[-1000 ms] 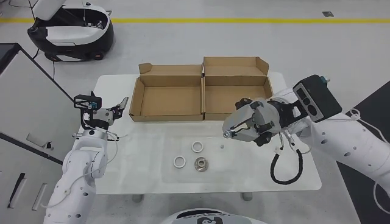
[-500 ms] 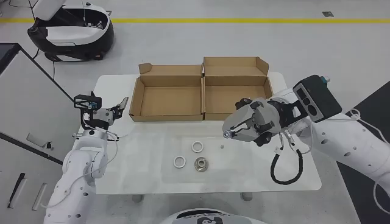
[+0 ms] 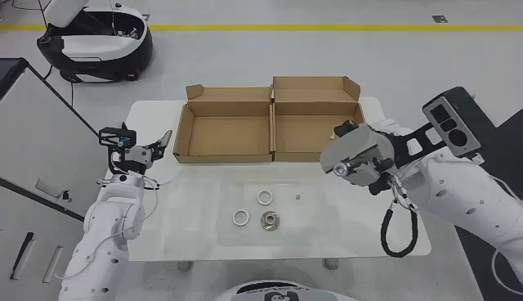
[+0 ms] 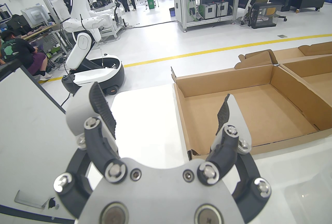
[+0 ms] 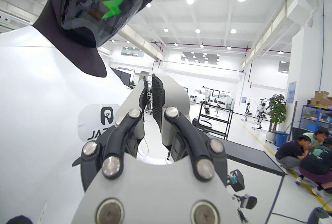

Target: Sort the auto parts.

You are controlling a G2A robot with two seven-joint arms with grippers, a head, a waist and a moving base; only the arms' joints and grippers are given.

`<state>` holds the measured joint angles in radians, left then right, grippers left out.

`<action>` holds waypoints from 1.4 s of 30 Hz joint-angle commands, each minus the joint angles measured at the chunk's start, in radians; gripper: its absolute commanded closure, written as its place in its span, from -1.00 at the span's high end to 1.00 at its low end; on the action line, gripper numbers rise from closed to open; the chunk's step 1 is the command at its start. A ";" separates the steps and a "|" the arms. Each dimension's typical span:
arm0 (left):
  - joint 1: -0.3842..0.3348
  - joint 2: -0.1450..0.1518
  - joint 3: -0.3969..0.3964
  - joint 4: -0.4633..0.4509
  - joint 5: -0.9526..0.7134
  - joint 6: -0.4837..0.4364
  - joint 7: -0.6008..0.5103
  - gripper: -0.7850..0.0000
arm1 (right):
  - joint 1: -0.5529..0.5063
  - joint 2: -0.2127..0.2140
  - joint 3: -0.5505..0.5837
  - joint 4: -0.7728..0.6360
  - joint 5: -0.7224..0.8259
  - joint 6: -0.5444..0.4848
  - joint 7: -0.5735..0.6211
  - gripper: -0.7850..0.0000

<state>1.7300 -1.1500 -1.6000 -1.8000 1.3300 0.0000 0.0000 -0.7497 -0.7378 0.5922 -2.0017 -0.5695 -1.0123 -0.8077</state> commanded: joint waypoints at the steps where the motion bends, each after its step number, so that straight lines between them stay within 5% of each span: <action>1: 0.000 0.000 0.000 0.000 0.000 0.000 0.000 1.00 | -0.004 -0.011 0.005 -0.016 0.015 0.000 0.000 -1.00; 16: 0.000 0.000 0.000 0.000 0.000 0.000 0.000 1.00 | -0.002 -0.113 0.017 -0.036 0.069 0.000 0.006 -1.00; 29: 0.000 0.000 0.000 0.000 0.000 0.000 0.000 1.00 | 0.004 -0.130 0.026 0.031 0.038 0.000 0.159 -1.00; 42: 0.000 0.000 0.000 0.000 0.000 0.000 0.000 1.00 | -0.066 -0.159 0.076 -0.021 0.124 0.000 0.048 -1.00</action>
<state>1.7300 -1.1500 -1.6000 -1.8000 1.3300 0.0000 0.0000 -0.8104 -0.8946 0.6655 -2.0192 -0.4485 -1.0123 -0.7527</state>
